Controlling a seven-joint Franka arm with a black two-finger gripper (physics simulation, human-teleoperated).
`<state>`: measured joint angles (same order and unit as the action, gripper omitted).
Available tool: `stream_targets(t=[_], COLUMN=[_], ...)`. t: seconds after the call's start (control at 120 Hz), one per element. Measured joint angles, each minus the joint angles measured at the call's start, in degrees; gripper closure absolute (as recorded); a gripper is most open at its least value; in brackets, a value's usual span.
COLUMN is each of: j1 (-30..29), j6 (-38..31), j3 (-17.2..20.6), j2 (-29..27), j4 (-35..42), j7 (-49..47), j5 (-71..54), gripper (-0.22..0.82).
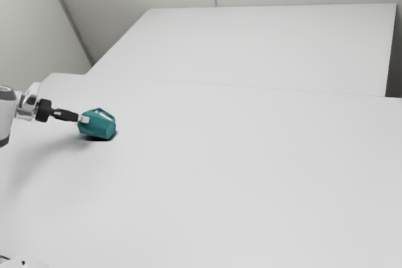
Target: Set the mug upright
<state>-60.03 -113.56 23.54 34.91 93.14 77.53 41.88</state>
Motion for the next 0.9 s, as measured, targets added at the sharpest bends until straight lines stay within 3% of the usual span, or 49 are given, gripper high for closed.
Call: stream_targets(t=[0.3, 0.708, 0.9], j1=[0.1, 3.4, 9.3], j6=[-0.7, -0.4, -0.2], j3=[0.2, 0.0, -0.5], j2=[-1.7, -8.9, -15.0], j4=[-0.1, 0.7, 5.9], j7=[-0.6, -4.0, -7.6], j5=[-0.8, -2.1, -4.0], gripper=[0.76, 0.79, 0.79])
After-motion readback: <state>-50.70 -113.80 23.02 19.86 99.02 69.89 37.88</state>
